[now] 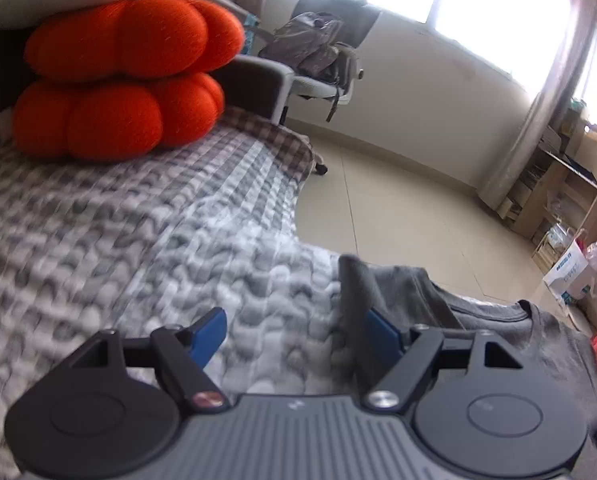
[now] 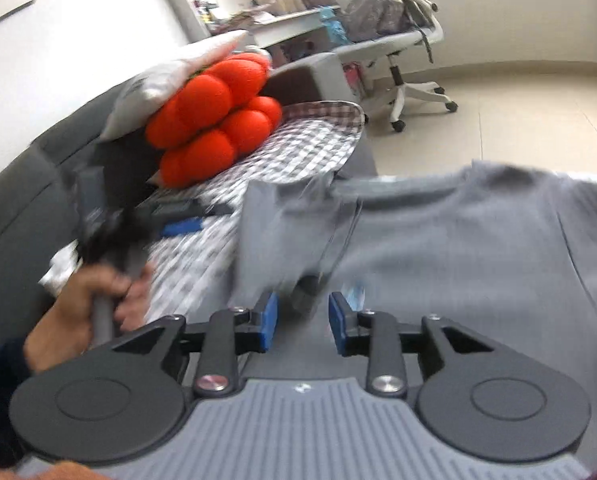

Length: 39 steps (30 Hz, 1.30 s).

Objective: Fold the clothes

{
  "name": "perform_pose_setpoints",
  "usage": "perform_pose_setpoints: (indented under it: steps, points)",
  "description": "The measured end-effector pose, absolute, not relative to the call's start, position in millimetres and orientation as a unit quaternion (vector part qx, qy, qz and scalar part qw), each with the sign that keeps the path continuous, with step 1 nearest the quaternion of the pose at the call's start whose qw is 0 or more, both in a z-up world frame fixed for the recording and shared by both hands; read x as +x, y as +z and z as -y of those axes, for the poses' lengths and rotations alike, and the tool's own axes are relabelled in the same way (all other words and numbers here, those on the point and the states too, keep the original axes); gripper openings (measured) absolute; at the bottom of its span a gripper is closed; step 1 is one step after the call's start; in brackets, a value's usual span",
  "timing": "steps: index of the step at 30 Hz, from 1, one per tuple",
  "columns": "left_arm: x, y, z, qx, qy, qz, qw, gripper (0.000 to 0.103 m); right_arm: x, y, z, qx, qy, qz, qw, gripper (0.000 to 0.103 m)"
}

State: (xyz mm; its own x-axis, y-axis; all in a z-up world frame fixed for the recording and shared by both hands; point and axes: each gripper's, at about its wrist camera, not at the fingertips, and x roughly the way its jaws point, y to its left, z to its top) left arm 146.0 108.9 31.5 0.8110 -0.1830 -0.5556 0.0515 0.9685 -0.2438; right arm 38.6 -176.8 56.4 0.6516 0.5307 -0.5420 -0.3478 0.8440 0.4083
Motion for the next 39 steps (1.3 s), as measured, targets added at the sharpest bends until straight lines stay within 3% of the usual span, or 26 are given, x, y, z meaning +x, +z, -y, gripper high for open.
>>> perform_pose_setpoints:
  steps: [10,11,12,18,22,30,37,39]
  points:
    - [180,21,-93,-0.08,-0.058,-0.3,0.949,0.078,151,27,134,0.052,0.225,-0.356,0.905,0.033]
    - [180,21,-93,-0.078,-0.059,-0.3,0.949,0.078,152,25,130,0.04,0.23,-0.359,0.904,0.024]
    - [181,21,-92,-0.077,-0.059,-0.3,0.949,0.078,151,25,125,0.022,0.233,-0.357,0.904,0.002]
    - [180,21,-100,-0.1,-0.066,-0.288,0.95,0.078,122,42,136,-0.012,0.149,-0.308,0.94,0.001]
    - [184,20,-100,-0.1,-0.053,-0.299,0.947,0.078,125,27,139,-0.013,0.136,-0.331,0.934,0.001]
    - [204,18,-76,-0.025,-0.03,-0.322,0.946,0.078,121,24,153,0.05,0.124,-0.338,0.932,0.002]
    - [209,18,-54,0.082,0.032,-0.319,0.944,0.078,100,29,150,0.03,0.092,-0.303,0.948,0.002]
    - [208,22,-63,0.07,0.045,-0.316,0.945,0.074,97,27,146,0.01,0.088,-0.299,0.95,0.002]
